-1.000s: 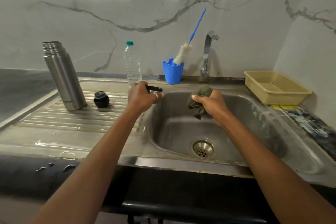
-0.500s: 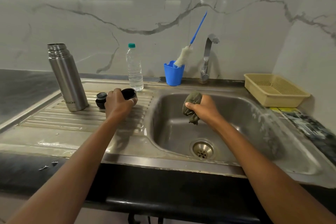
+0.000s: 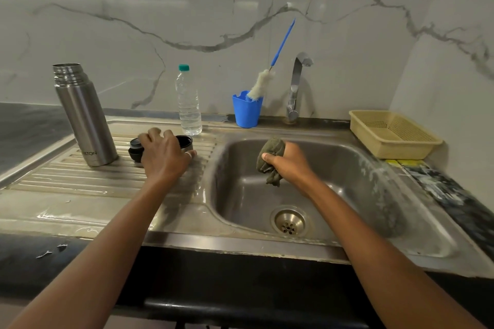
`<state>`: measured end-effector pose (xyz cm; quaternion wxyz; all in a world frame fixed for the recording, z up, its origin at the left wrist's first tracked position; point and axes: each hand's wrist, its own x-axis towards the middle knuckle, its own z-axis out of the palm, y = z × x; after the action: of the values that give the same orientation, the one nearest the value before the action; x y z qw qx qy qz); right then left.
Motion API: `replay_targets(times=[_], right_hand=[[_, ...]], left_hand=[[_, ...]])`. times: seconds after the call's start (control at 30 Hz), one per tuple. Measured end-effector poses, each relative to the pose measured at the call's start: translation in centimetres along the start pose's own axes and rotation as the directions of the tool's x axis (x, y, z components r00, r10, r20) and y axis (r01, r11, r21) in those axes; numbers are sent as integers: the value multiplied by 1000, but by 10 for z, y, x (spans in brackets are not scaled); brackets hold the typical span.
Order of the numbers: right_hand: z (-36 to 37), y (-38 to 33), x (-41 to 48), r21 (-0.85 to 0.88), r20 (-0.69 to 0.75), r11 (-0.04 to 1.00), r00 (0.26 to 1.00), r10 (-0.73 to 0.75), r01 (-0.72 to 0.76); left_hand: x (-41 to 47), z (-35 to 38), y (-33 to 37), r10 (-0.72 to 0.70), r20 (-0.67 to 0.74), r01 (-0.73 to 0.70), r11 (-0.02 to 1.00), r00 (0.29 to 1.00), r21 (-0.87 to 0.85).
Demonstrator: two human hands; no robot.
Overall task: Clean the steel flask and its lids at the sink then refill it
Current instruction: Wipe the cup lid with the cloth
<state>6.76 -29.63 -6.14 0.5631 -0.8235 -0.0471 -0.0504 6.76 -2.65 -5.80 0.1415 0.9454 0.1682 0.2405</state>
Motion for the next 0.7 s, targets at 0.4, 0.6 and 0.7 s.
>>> replay_targets(times=[0.4, 0.6, 0.7], right_hand=[[-24, -10, 9, 758, 143, 590, 954, 264, -277], [-38, -4, 17, 819, 130, 530, 970, 204, -221], [-44, -1, 17, 697, 71, 684, 970, 231, -214]], left_hand=[[-35, 2, 103, 460, 267, -169, 709, 847, -685], [-37, 23, 119, 555, 329, -61, 570, 764, -819], [-28, 30, 112, 485, 340, 7, 566, 806, -824]])
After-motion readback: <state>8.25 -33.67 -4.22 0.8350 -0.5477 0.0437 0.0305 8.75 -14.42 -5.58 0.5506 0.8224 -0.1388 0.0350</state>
